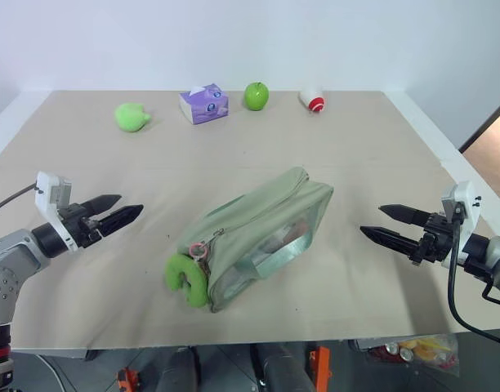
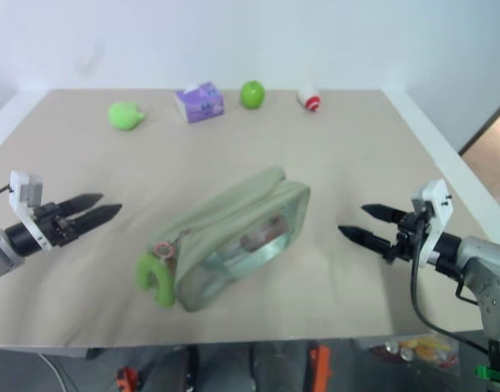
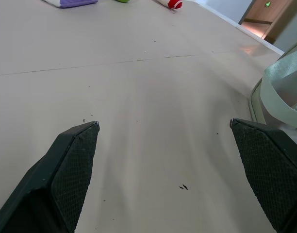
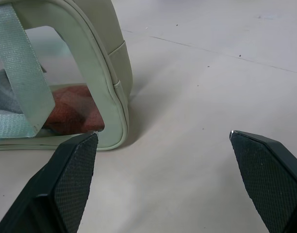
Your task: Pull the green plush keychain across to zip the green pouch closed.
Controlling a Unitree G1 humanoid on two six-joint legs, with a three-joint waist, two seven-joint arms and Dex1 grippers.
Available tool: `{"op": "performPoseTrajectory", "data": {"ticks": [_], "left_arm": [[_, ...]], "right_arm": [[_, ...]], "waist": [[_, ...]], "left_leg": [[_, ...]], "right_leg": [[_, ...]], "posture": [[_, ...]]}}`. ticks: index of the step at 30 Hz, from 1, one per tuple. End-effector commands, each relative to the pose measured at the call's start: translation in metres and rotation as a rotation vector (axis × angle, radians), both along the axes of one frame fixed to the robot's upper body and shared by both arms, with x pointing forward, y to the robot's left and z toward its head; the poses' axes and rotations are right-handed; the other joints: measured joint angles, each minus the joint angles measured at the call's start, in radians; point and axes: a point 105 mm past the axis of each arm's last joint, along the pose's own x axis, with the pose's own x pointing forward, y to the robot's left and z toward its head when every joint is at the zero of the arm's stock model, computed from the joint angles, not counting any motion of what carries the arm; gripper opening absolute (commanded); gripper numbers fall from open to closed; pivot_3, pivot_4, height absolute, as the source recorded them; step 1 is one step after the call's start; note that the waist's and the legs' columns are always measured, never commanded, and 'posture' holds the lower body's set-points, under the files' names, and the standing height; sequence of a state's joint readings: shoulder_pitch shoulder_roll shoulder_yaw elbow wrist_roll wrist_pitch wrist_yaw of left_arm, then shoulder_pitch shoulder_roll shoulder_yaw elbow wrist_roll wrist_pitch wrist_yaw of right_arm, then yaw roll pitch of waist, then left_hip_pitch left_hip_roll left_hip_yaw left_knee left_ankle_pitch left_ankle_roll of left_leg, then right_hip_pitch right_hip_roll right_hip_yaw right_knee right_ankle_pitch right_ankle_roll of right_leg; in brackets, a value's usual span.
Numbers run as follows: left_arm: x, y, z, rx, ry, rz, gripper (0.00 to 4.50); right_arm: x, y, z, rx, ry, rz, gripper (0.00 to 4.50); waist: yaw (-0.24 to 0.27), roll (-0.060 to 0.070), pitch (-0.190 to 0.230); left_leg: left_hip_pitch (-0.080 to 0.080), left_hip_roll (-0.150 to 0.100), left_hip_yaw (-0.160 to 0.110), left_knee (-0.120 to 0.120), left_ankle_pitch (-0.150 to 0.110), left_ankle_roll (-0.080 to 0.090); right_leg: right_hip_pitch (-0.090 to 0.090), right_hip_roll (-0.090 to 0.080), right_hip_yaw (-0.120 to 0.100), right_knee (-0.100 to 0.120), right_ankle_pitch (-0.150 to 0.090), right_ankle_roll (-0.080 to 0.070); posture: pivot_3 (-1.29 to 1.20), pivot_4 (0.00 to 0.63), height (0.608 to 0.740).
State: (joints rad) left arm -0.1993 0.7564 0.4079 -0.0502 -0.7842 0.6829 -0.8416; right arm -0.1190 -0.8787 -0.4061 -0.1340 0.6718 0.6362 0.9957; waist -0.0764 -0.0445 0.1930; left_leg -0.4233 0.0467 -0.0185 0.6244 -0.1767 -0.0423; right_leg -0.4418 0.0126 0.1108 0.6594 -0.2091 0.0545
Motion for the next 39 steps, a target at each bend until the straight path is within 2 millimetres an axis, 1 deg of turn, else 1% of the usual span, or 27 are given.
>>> {"op": "performPoseTrajectory", "data": {"ticks": [1,3,5,6,8,10,11,13,14,16,21,25,28,31,36,39], "left_arm": [[-0.009,-0.007,0.017,0.047,-0.038,-0.090,4.46],[-0.018,-0.015,0.028,0.047,-0.037,-0.191,4.46],[-0.019,-0.018,0.041,0.035,-0.060,-0.242,4.46],[-0.019,-0.020,0.049,0.028,-0.074,-0.263,4.46],[-0.023,-0.027,0.069,0.035,-0.113,-0.337,4.46],[-0.026,-0.030,0.076,0.047,-0.127,-0.370,4.46],[-0.028,-0.033,0.081,0.053,-0.137,-0.395,4.46],[-0.032,-0.040,0.092,0.074,-0.161,-0.451,4.46],[-0.036,-0.046,0.097,0.095,-0.176,-0.486,4.46],[-0.039,-0.054,0.103,0.128,-0.200,-0.529,4.46],[-0.047,-0.070,0.117,0.118,-0.259,-0.612,4.46],[-0.051,-0.080,0.124,0.101,-0.286,-0.650,4.46],[-0.050,-0.083,0.122,0.105,-0.286,-0.654,4.46],[-0.048,-0.085,0.117,0.101,-0.278,-0.650,4.46],[-0.045,-0.086,0.113,0.076,-0.274,-0.639,4.46],[-0.044,-0.087,0.112,0.067,-0.274,-0.636,4.46]], "right_arm": [[0.004,0.001,0.032,-0.045,-0.117,0.006,4.50],[0.012,0.005,0.054,-0.078,-0.192,0.014,4.50],[0.017,0.009,0.072,-0.103,-0.250,0.029,4.50],[0.020,0.012,0.083,-0.121,-0.279,0.043,4.50],[0.021,0.025,0.110,-0.174,-0.361,0.119,4.50],[0.021,0.031,0.122,-0.203,-0.396,0.162,4.50],[0.019,0.039,0.130,-0.221,-0.421,0.212,4.50],[0.014,0.061,0.143,-0.257,-0.467,0.350,4.50],[0.008,0.077,0.142,-0.313,-0.472,0.463,4.50],[-0.001,0.097,0.135,-0.416,-0.468,0.634,4.50],[-0.008,0.122,0.129,-0.599,-0.507,0.855,4.50],[-0.017,0.140,0.130,-0.655,-0.533,1.009,4.50],[-0.024,0.149,0.126,-0.684,-0.535,1.096,4.50],[-0.029,0.153,0.118,-0.699,-0.518,1.161,4.50],[-0.029,0.154,0.100,-0.726,-0.461,1.221,4.50],[-0.026,0.154,0.091,-0.751,-0.451,1.234,4.50]], "waist": [[0.000,0.000,0.000],[-0.006,0.000,0.001],[-0.010,0.002,0.003],[-0.009,0.002,0.003],[-0.011,0.003,0.004],[-0.010,0.002,0.003],[-0.010,0.002,0.003],[-0.009,0.003,0.004],[-0.010,0.003,0.004],[-0.010,0.003,0.004],[-0.006,0.003,0.004],[-0.006,0.003,0.004],[-0.006,0.003,0.004],[-0.003,0.003,0.004],[-0.003,0.003,0.004],[-0.003,0.003,0.004]], "left_leg": [[0.000,0.000,0.000,0.000,0.000,0.000],[0.000,0.000,0.000,0.001,0.000,0.000],[0.000,0.000,0.001,0.002,0.000,0.000],[0.000,0.000,0.001,0.002,0.000,0.000],[0.001,0.000,0.001,0.001,0.000,0.000],[0.000,0.000,0.001,0.001,0.000,0.000],[0.001,0.000,0.000,0.001,0.000,0.000],[0.001,0.001,0.002,-0.001,0.000,0.000],[0.000,0.001,0.002,-0.003,0.000,0.000],[-0.001,0.001,0.001,-0.005,-0.001,0.000],[-0.001,0.001,0.000,-0.006,-0.002,0.000],[-0.001,0.001,-0.001,-0.005,-0.002,0.000],[-0.001,0.001,-0.001,-0.004,-0.002,0.000],[-0.001,0.001,-0.001,-0.003,-0.002,0.000],[-0.001,0.001,-0.001,-0.001,-0.002,0.000],[0.000,0.001,-0.001,0.000,-0.002,0.000]], "right_leg": [[0.000,0.000,0.000,0.000,0.000,0.000],[-0.001,0.000,0.000,0.000,0.000,0.000],[-0.001,0.000,0.000,0.000,0.001,0.000],[-0.001,-0.001,0.000,0.000,0.001,0.000],[0.000,0.000,-0.001,0.000,0.001,0.000],[-0.001,0.000,-0.001,0.000,0.001,0.000],[0.000,0.000,-0.001,0.000,0.001,0.000],[-0.001,-0.001,-0.001,0.000,0.000,-0.001],[-0.002,-0.001,-0.001,0.000,-0.002,-0.002],[-0.003,0.000,-0.001,0.000,-0.003,-0.002],[-0.003,0.000,-0.004,0.001,-0.004,-0.001],[-0.003,0.000,-0.004,0.001,-0.004,-0.002],[-0.002,0.000,-0.004,0.002,-0.005,-0.003],[-0.002,0.000,-0.004,0.003,-0.005,-0.003],[-0.002,0.000,-0.004,0.005,-0.005,-0.003],[-0.002,0.000,-0.004,0.006,-0.005,-0.003]], "posture": [[0.00,0.150,0.740],[0.00,0.150,0.740],[0.00,0.150,0.740],[0.00,0.150,0.740],[0.00,0.150,0.740],[0.00,0.150,0.740],[0.00,0.150,0.740],[0.00,0.150,0.740],[0.00,0.150,0.740],[0.00,0.150,0.740],[0.00,0.150,0.740],[0.00,0.150,0.740],[0.00,0.150,0.740],[0.00,0.150,0.740],[0.00,0.150,0.740],[0.00,0.150,0.740]]}}
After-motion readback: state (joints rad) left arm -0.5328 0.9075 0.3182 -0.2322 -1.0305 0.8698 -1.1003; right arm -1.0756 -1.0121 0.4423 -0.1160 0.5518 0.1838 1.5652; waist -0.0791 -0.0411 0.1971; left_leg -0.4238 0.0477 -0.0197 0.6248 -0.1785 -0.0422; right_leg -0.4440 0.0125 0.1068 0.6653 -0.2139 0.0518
